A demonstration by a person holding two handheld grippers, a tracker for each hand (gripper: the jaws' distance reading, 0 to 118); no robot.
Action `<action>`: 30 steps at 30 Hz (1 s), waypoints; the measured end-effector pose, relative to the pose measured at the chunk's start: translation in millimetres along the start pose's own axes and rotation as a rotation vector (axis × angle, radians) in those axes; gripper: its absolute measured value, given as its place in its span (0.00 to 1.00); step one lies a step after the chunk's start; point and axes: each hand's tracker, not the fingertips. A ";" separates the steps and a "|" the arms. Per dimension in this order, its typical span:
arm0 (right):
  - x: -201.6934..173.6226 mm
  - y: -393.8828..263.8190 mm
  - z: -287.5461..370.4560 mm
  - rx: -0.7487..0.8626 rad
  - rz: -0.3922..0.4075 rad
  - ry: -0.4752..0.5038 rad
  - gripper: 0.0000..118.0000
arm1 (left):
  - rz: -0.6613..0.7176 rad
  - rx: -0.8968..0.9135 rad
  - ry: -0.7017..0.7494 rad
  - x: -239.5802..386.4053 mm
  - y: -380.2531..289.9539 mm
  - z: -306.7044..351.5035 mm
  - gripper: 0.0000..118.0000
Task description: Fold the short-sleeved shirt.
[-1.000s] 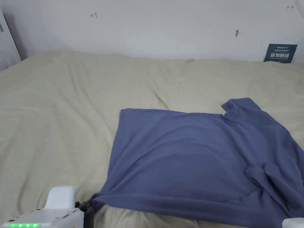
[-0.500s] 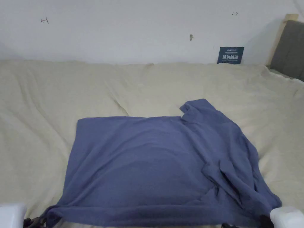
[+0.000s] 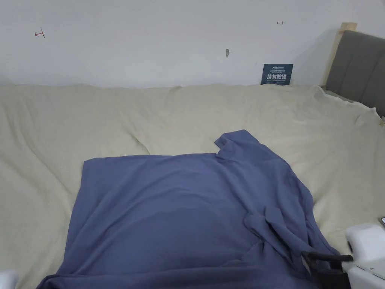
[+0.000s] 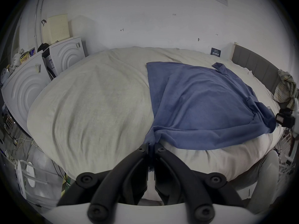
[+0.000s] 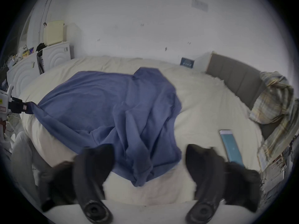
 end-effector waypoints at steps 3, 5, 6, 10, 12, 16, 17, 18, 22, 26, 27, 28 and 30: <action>-4.9 -9.4 -15.9 -0.027 -0.025 0.066 0.07 | -0.001 -0.010 0.006 -0.1 0.3 -1.7 0.04; -5.2 -12.7 -18.0 -0.037 -0.033 0.060 0.02 | 0.000 -0.013 0.010 -1.6 -0.2 -2.4 0.04; -4.1 -15.0 -18.9 -0.045 -0.039 0.062 0.02 | 0.000 -0.014 0.011 -1.7 0.1 -2.3 0.04; 2.4 -9.9 -7.2 -0.004 -0.092 0.060 0.02 | -0.002 -0.017 0.032 -2.0 4.0 -2.1 0.04; 11.1 -3.5 -3.2 0.004 -0.104 0.050 0.02 | -0.002 -0.011 0.035 -3.9 10.3 -1.7 0.04; 36.9 21.7 0.2 0.047 -0.176 0.051 0.02 | 0.032 0.019 0.029 -10.4 34.6 -5.7 0.04; 45.0 30.4 -1.7 0.079 -0.200 0.052 0.02 | 0.047 0.027 0.015 -11.3 43.2 -10.1 0.04; 53.3 39.9 -5.8 0.079 -0.202 0.053 0.02 | 0.034 0.034 0.001 -10.9 51.8 -15.2 0.04; 84.3 75.8 -25.9 0.111 -0.261 0.040 0.02 | -0.035 0.052 0.026 1.6 93.6 -40.3 0.04; 99.8 104.7 -61.9 0.081 -0.286 0.029 0.02 | -0.066 0.051 -0.003 19.5 132.0 -79.0 0.04; 100.0 109.0 -74.5 0.055 -0.275 0.012 0.02 | -0.074 0.036 -0.001 23.1 139.7 -92.0 0.04; 99.9 111.4 -85.5 0.038 -0.268 0.011 0.02 | -0.088 0.025 0.007 25.9 145.2 -104.0 0.04; 99.1 113.4 -109.2 -0.010 -0.265 0.020 0.02 | -0.134 -0.028 0.036 30.0 153.0 -130.3 0.05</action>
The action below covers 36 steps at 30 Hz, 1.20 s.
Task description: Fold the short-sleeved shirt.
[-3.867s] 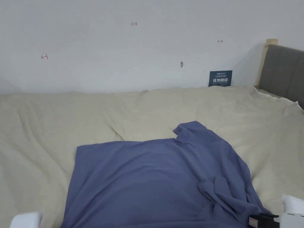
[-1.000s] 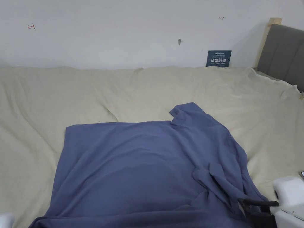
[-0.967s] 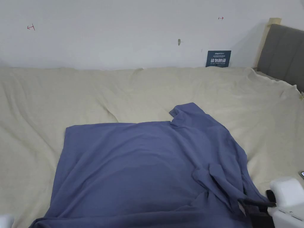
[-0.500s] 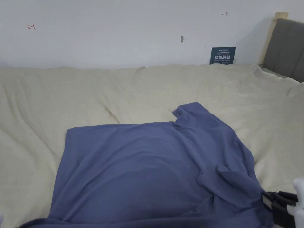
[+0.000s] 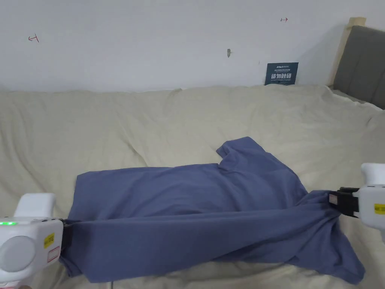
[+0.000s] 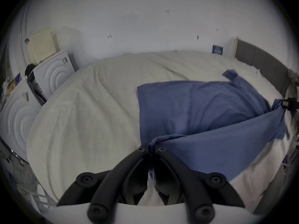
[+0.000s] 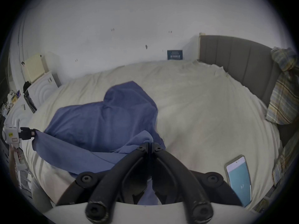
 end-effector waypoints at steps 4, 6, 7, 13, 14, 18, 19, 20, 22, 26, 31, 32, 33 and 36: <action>-1.6 -1.4 -32.0 -0.059 0.002 -0.018 0.02 | -0.043 -0.082 -0.012 0.9 3.5 -28.8 0.05; -3.2 -3.0 -41.0 -0.071 0.002 -0.030 0.22 | -0.061 -0.086 0.004 1.6 4.0 -31.9 0.05; -4.0 -3.5 -42.8 -0.082 0.001 -0.037 0.44 | -0.068 -0.078 0.009 1.3 4.4 -31.8 0.09; -12.4 -15.3 -7.0 -0.028 0.035 -0.047 0.81 | 0.004 -0.048 -0.044 -14.9 -3.0 -7.6 0.92; -15.1 -17.1 2.9 -0.012 0.056 -0.051 0.81 | 0.010 -0.036 -0.047 -20.0 -6.9 1.7 0.92; -31.1 -32.0 53.2 0.063 0.100 0.002 0.79 | 0.032 0.005 -0.026 -28.7 -32.4 46.8 0.91; -36.5 -38.0 65.0 0.078 0.108 0.038 0.71 | 0.041 0.005 -0.032 -30.4 -40.8 56.3 0.90; -45.9 -44.0 78.2 0.092 0.115 0.070 0.57 | 0.052 0.013 -0.051 -31.5 -51.6 66.0 0.83; -60.6 -57.7 93.2 0.108 0.132 0.080 0.12 | 0.065 0.016 -0.065 -31.8 -70.4 80.6 0.40; -81.5 -83.4 100.9 0.069 0.107 0.117 0.00 | 0.071 0.006 -0.028 -20.3 -104.9 90.1 0.03; -99.1 -103.5 89.2 0.008 0.135 0.136 0.00 | 0.121 -0.041 -0.089 -17.8 -116.9 82.6 0.00; -98.3 -106.4 86.1 0.014 0.139 0.122 0.00 | 0.115 -0.035 -0.083 -17.2 -116.2 82.4 0.00; -98.8 -107.5 84.0 0.010 0.138 0.125 0.00 | 0.112 -0.018 -0.083 -15.0 -115.2 82.3 0.00; -97.3 -109.7 80.5 -0.006 0.116 0.157 0.00 | 0.130 0.007 -0.136 -16.7 -103.0 75.1 0.00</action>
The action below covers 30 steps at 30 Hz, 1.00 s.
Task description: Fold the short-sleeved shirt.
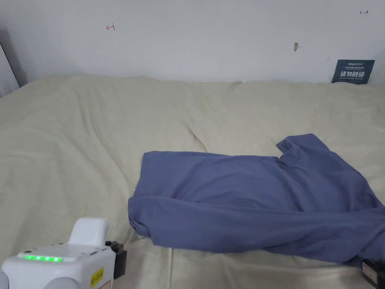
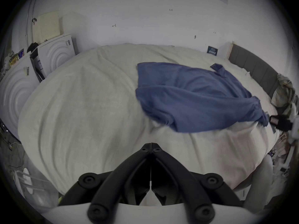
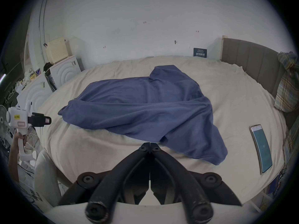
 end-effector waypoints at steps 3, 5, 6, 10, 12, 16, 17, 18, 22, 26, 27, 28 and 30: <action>-1.4 0.1 -3.4 -0.007 0.004 -0.006 0.00 | 0.026 -0.019 -0.013 -0.2 15.3 -17.1 0.41; 0.3 -0.3 -3.3 -0.011 0.000 -0.005 0.00 | 0.008 -0.030 0.002 0.7 21.6 -33.7 0.80; 0.9 -0.3 -3.7 -0.012 -0.001 -0.004 0.00 | 0.005 -0.029 0.010 3.1 24.9 -37.7 0.81; 6.5 -0.8 -7.7 -0.026 -0.001 -0.009 0.00 | 0.016 -0.059 0.006 0.5 32.5 -57.3 0.81; 8.5 -1.9 -10.6 -0.037 -0.002 -0.018 0.00 | 0.024 -0.071 -0.010 -2.2 32.0 -65.0 0.66; 11.2 -4.4 -13.4 -0.055 0.001 -0.035 0.00 | 0.002 -0.060 -0.031 9.0 26.1 -58.2 0.03; 12.6 -4.5 -14.5 -0.061 0.004 -0.041 0.00 | -0.066 -0.076 0.039 17.4 26.6 -57.4 0.03; 14.1 -4.4 -15.2 -0.070 0.005 -0.049 0.00 | -0.130 -0.068 0.069 24.8 26.2 -54.9 0.03; 20.8 -5.6 -9.8 -0.062 -0.009 -0.062 0.00 | -0.131 -0.059 0.043 27.3 27.8 -48.9 0.03; 34.9 -7.8 2.3 -0.039 -0.036 -0.090 0.00 | -0.091 -0.037 0.038 16.9 34.0 -40.2 0.03; 39.8 -9.0 7.0 -0.029 -0.036 -0.107 0.00 | -0.088 -0.036 0.044 15.3 34.9 -38.2 0.03; 42.4 -9.4 9.6 -0.011 -0.036 -0.118 0.05 | -0.085 -0.027 0.052 13.4 34.8 -35.3 0.03; 53.6 -9.7 13.7 -0.013 -0.037 -0.132 0.59 | -0.075 -0.024 0.054 8.6 36.2 -31.4 0.03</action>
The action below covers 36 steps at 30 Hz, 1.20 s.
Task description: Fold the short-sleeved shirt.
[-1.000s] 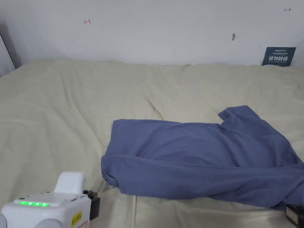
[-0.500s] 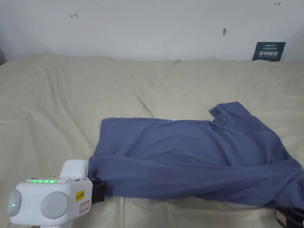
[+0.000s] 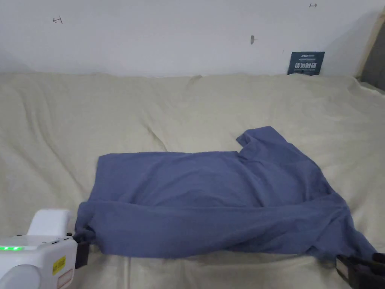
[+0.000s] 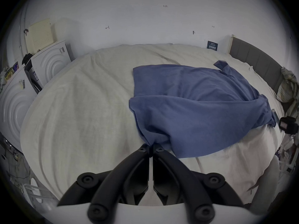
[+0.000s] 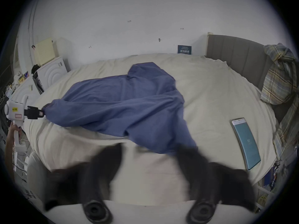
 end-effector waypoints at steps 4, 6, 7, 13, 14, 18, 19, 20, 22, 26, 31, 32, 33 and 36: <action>18.9 3.4 -12.5 -0.028 0.004 -0.059 0.94 | 0.011 0.002 0.010 -3.6 0.2 -1.8 0.03; 24.2 11.9 -24.4 -0.059 -0.007 -0.086 0.94 | 0.006 -0.001 0.020 -2.3 -0.4 -1.6 0.03; 27.3 14.7 -30.0 -0.055 0.000 -0.078 0.94 | 0.004 -0.001 0.021 -1.6 -0.9 -1.3 0.03; 27.0 21.0 -84.2 -0.199 0.023 -0.015 0.82 | 0.017 -0.012 0.017 -3.6 -3.2 -3.6 0.03; 22.8 20.4 -91.1 -0.248 -0.002 0.000 0.62 | 0.020 -0.015 0.019 -4.3 -3.3 -3.0 0.03; 2.6 16.0 -76.1 -0.156 0.052 0.045 0.07 | 0.017 -0.019 0.025 -9.3 -4.1 2.2 0.03; 0.9 16.5 -75.7 -0.160 0.018 -0.002 0.07 | 0.016 -0.019 0.031 -10.8 -4.2 3.4 0.03; 1.4 17.5 -76.2 -0.166 0.016 -0.002 0.07 | 0.013 -0.021 0.037 -11.7 -3.6 6.6 0.03; 5.1 19.9 -70.1 -0.150 0.008 0.004 0.07 | 0.009 -0.011 0.054 -15.6 -5.0 13.1 0.03; 17.5 26.5 -48.6 -0.140 -0.034 -0.014 0.07 | 0.051 0.002 0.048 -30.7 -8.6 29.2 0.03; 29.6 30.5 -9.8 -0.093 -0.031 -0.016 0.07 | 0.014 0.006 0.183 -33.9 -18.3 55.1 0.02; 29.4 27.8 -3.9 -0.094 -0.030 -0.015 0.07 | 0.026 0.009 0.179 -36.4 -22.9 60.7 0.02; 29.6 25.2 0.0 -0.094 -0.026 -0.013 0.07 | 0.056 0.012 0.146 -41.0 -27.4 65.0 0.02; 24.8 11.2 8.1 -0.118 -0.005 -0.024 0.07 | 0.100 0.011 0.087 -48.3 -40.7 72.2 0.01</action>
